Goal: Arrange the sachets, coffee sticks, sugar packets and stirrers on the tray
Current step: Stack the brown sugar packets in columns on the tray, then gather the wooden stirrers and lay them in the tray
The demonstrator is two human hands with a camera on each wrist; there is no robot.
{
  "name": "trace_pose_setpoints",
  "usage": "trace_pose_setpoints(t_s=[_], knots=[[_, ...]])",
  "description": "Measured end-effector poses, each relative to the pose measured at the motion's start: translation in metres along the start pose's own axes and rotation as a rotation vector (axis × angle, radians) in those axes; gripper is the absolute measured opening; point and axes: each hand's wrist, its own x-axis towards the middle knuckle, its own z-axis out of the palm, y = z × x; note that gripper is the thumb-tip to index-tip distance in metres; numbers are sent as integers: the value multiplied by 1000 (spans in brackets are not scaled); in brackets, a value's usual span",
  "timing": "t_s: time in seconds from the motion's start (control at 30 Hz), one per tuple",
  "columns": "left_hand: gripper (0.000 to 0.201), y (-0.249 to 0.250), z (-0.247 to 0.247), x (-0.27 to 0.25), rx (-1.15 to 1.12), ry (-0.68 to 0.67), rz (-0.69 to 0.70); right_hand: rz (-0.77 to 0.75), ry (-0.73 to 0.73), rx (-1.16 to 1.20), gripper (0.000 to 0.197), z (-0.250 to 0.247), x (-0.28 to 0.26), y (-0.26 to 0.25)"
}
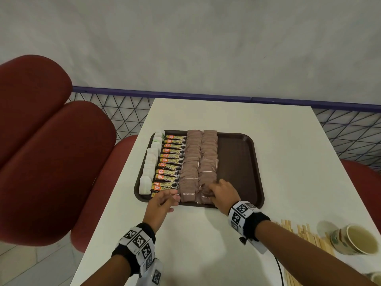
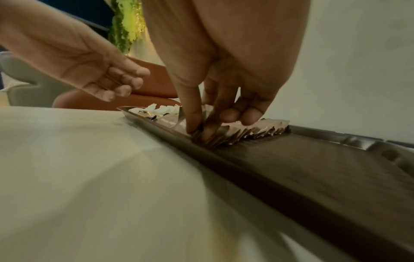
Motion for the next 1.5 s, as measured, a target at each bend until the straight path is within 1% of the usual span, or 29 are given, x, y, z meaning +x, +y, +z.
trace_pose_setpoints(t_s=[0.07, 0.1, 0.17, 0.2, 0.37, 0.47, 0.53, 0.6, 0.77, 0.87, 0.93, 1.0, 1.03, 1.2, 1.27, 1.33, 1.4, 1.5], knots=[[16, 3, 3, 1, 15, -16, 13, -54, 30, -103, 28, -3, -2, -6], [16, 4, 4, 1, 28, -23, 16, -53, 58, -139, 30, -3, -1, -7], [16, 4, 5, 3, 53, -40, 22, -40, 65, -177, 44, -1, 0, -7], [16, 4, 5, 4, 64, -50, 25, -37, 80, -180, 47, 2, 1, -6], [18, 5, 9, 7, 94, -92, 33, -21, 178, -98, 46, 3, -1, -9], [21, 8, 14, 7, 110, -152, 50, 20, 225, -17, 38, 3, -5, -6], [22, 9, 20, 7, 140, -224, 49, 91, 307, 79, 39, 2, -15, 0], [20, 9, 30, 7, 194, -326, 27, 201, 389, 183, 47, 2, -30, 8], [22, 0, 68, -3, 386, -645, -17, 582, 432, 343, 68, 11, -92, 45], [24, -7, 96, -7, 531, -786, 18, 822, 348, 348, 86, 20, -132, 69], [29, -11, 115, -9, 627, -831, 85, 959, 349, 368, 96, 23, -153, 78], [36, -12, 133, -11, 707, -867, 154, 1049, 357, 389, 106, 24, -169, 81], [39, -12, 141, -12, 737, -883, 176, 1086, 328, 398, 111, 24, -175, 81], [51, -14, 166, -16, 852, -950, 193, 1272, 184, 412, 137, 30, -181, 90], [53, -15, 169, -17, 867, -957, 188, 1300, 92, 392, 141, 32, -179, 92], [53, -15, 170, -17, 867, -954, 180, 1295, 39, 368, 139, 34, -179, 93], [53, -16, 169, -15, 855, -940, 170, 1261, 71, 316, 131, 35, -178, 91], [53, -19, 165, -11, 819, -896, 148, 1159, 106, 218, 112, 34, -179, 88]])
